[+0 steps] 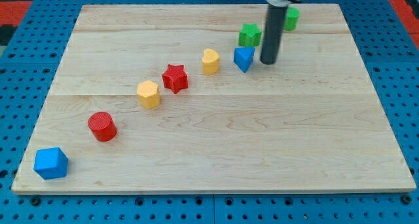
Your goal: Push the triangle diagonally bottom left to the green star
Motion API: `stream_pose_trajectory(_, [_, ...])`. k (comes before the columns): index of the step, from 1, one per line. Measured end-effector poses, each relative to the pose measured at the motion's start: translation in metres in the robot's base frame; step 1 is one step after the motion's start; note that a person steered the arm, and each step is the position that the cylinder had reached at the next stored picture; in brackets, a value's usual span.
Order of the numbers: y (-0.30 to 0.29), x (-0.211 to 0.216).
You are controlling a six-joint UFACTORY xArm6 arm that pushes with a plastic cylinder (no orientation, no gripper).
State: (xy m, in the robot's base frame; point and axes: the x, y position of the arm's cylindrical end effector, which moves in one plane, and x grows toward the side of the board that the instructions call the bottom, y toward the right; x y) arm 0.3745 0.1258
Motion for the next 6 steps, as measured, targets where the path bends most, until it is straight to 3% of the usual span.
stream_pose_trajectory(1, [0.008,0.020])
stream_pose_trajectory(3, [-0.051,-0.008])
stream_pose_trajectory(6, [-0.062,-0.013])
